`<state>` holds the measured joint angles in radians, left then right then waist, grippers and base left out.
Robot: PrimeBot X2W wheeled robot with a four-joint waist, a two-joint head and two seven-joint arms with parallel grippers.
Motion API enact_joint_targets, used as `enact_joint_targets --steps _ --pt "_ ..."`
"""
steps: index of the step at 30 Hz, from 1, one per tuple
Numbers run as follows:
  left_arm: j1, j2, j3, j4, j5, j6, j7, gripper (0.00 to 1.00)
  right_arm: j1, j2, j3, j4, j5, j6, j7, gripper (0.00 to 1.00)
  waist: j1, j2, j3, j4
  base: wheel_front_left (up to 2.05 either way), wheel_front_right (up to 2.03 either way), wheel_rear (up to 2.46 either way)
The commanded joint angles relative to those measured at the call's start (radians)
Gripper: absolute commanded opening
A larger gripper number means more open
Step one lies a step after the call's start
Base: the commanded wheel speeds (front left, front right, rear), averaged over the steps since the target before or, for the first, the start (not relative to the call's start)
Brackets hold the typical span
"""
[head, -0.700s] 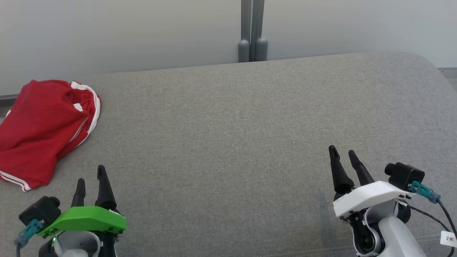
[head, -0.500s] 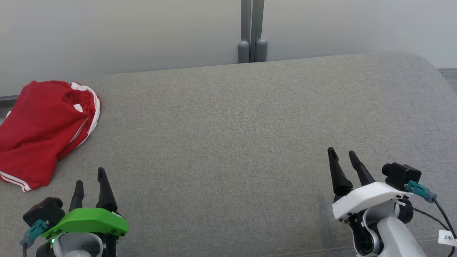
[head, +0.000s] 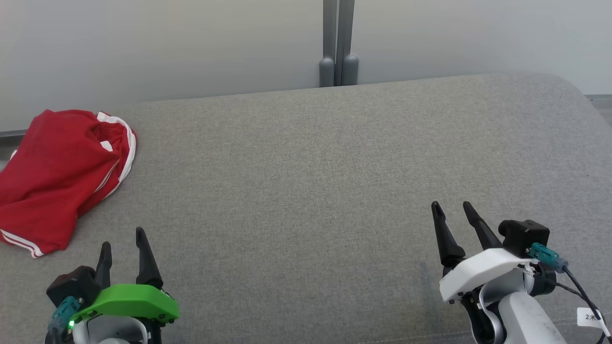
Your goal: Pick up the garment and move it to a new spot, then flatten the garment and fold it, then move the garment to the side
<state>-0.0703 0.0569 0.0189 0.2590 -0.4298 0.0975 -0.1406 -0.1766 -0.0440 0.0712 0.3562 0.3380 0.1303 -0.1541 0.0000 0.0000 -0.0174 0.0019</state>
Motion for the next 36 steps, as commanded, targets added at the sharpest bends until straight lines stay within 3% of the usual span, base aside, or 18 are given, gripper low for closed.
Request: enact_joint_targets --steps 1,36 --pt "0.008 0.012 -0.005 -0.013 0.029 0.006 -0.011 1.0 -0.001 -0.005 0.002 -0.01 -0.034 0.0 -0.009 1.0 0.0 0.0 -0.001 0.0 0.0 0.0 0.0" --pt "0.062 0.02 -0.051 -0.058 0.293 0.04 -0.1 1.0 0.022 -0.008 0.003 -0.024 -0.317 0.001 -0.038 1.0 0.0 0.0 -0.019 0.0 0.0 0.0 0.0"
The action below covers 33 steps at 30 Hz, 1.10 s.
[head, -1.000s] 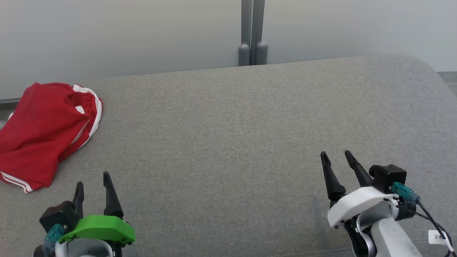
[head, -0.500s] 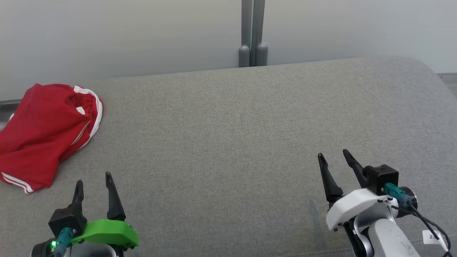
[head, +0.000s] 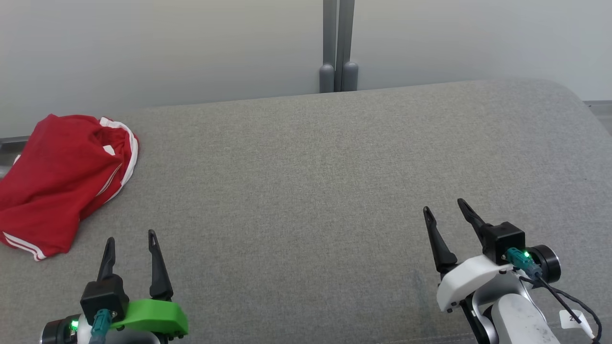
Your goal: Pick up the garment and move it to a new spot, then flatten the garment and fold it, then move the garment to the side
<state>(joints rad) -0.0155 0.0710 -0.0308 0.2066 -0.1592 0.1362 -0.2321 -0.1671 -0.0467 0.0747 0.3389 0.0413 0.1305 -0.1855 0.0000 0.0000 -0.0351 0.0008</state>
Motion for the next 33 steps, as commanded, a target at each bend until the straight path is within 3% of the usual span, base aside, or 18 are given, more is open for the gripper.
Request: enact_joint_targets --steps 1,13,33 --pt "0.009 0.006 -0.004 -0.007 0.03 0.001 -0.011 1.0 0.014 -0.005 0.0 -0.007 -0.028 0.0 -0.009 1.0 0.0 0.0 -0.002 0.001 0.0 0.0 0.0" --pt "0.025 0.01 -0.025 -0.016 0.105 0.004 -0.037 1.0 0.021 -0.006 0.002 -0.008 -0.11 0.0 -0.022 1.0 0.0 0.0 -0.009 0.004 0.0 0.0 0.0" --pt "0.008 0.018 -0.021 0.001 0.07 -0.033 -0.033 1.0 0.033 -0.005 -0.029 0.001 -0.083 0.0 -0.026 1.0 0.0 0.0 -0.016 0.015 0.0 0.0 0.0"
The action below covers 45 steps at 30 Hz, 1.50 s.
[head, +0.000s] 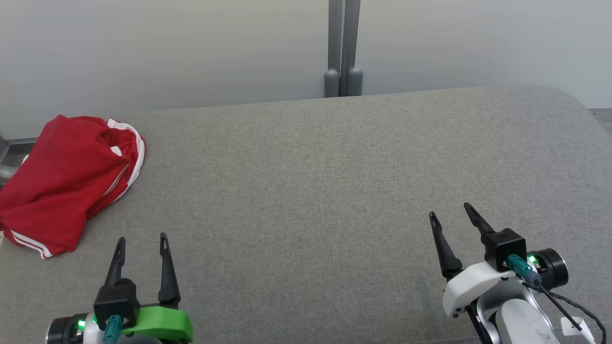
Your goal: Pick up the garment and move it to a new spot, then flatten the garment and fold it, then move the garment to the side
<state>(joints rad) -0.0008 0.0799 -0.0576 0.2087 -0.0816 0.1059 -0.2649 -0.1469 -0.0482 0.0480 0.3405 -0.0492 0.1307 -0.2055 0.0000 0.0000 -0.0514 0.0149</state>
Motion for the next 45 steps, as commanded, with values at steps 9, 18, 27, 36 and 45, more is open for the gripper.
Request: enact_joint_targets --steps 9,18,27,36,45 --pt "-0.009 0.018 0.019 -0.021 -0.008 -0.011 0.0 1.0 0.021 -0.004 -0.003 0.0 0.021 0.0 -0.008 1.0 0.0 0.0 0.0 0.03 0.0 0.0 0.0" --pt "-0.002 0.02 0.025 -0.014 -0.004 -0.006 0.0 1.0 0.028 -0.004 0.007 0.005 0.04 0.0 -0.009 1.0 0.0 0.0 -0.005 0.125 0.0 0.0 0.0" --pt "0.015 0.029 0.038 -0.007 -0.012 -0.002 0.0 1.0 0.038 -0.004 0.018 0.005 0.052 0.0 -0.018 1.0 0.0 0.0 -0.009 0.233 0.0 0.0 0.0" --pt "0.016 0.041 0.035 0.024 -0.02 -0.003 0.013 1.0 0.04 -0.004 0.03 0.008 0.065 0.0 -0.024 1.0 0.0 0.0 -0.016 0.331 0.0 0.0 0.0" --pt "0.021 0.053 0.027 0.023 -0.024 0.0 0.051 1.0 0.037 -0.004 0.046 0.012 0.078 0.0 -0.036 1.0 0.0 0.0 -0.029 0.426 0.0 0.0 0.0"
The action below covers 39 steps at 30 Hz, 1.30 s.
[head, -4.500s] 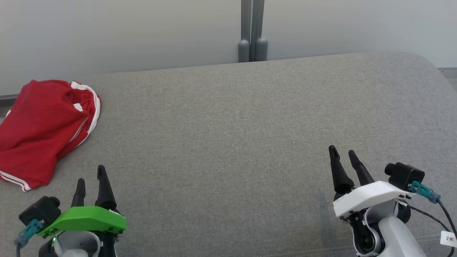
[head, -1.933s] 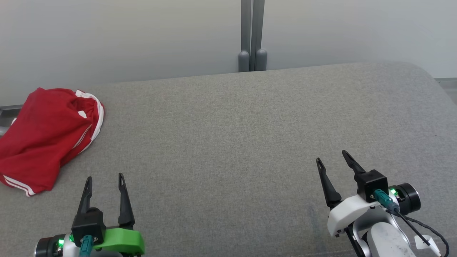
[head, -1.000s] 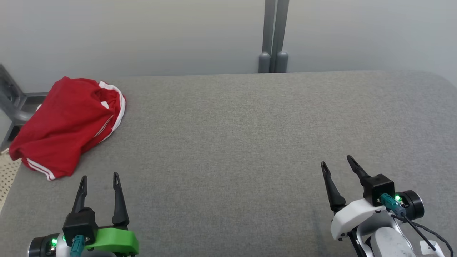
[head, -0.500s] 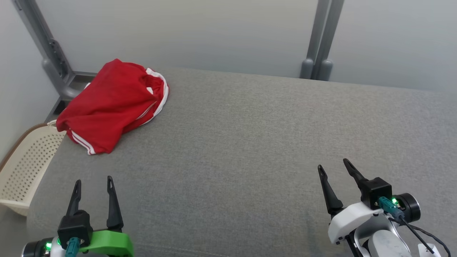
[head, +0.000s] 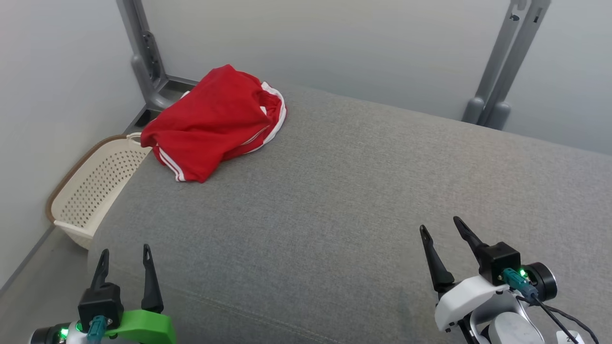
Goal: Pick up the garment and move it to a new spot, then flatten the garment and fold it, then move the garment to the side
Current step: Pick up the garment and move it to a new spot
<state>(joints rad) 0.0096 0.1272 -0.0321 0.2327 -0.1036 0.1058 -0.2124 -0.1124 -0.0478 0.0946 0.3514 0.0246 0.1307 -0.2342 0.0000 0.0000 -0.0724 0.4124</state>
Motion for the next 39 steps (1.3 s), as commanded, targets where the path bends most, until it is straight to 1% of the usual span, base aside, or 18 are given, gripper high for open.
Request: enact_joint_targets --steps 1,3,9,14,18,23,31,39 --pt "0.012 0.008 0.001 -0.004 -0.003 0.0 0.002 1.0 0.003 -0.005 0.0 0.003 0.005 0.0 -0.006 1.0 0.0 0.0 -0.009 0.036 0.0 0.0 0.0" --pt "0.013 0.01 0.001 -0.007 -0.006 0.0 0.008 1.0 0.001 -0.004 0.005 0.003 0.008 0.0 -0.009 1.0 0.0 0.0 -0.012 0.049 0.0 0.0 0.0" --pt "0.019 0.015 0.008 -0.022 -0.017 0.011 0.017 1.0 -0.018 -0.005 0.027 0.009 0.01 0.0 -0.013 1.0 0.0 0.0 -0.005 0.059 0.0 0.0 0.0" --pt "0.027 0.015 0.01 -0.032 -0.022 0.018 0.016 1.0 -0.034 -0.005 0.044 0.0 0.018 0.0 -0.022 1.0 0.0 0.0 -0.001 0.062 0.0 0.0 0.0" --pt "0.029 0.016 0.011 -0.037 -0.027 0.024 0.015 1.0 -0.034 -0.005 0.055 0.003 0.058 0.0 -0.026 1.0 0.0 0.0 -0.002 0.061 0.0 0.0 0.0" --pt "0.037 0.014 0.005 -0.043 -0.033 0.026 0.011 1.0 -0.037 -0.005 0.061 0.012 0.069 0.0 -0.029 1.0 0.0 0.0 -0.006 0.058 0.0 0.0 0.0" --pt "-0.013 0.027 -0.022 -0.048 -0.03 0.001 0.023 1.0 -0.015 -0.005 0.055 0.01 0.098 0.0 -0.031 1.0 0.0 0.0 -0.017 0.045 0.0 0.0 0.0" --pt "-0.152 0.066 -0.021 -0.018 -0.057 -0.051 0.033 1.0 -0.029 -0.005 0.086 0.0 0.135 0.0 -0.031 1.0 0.0 0.0 0.003 -0.018 0.0 0.0 0.0"
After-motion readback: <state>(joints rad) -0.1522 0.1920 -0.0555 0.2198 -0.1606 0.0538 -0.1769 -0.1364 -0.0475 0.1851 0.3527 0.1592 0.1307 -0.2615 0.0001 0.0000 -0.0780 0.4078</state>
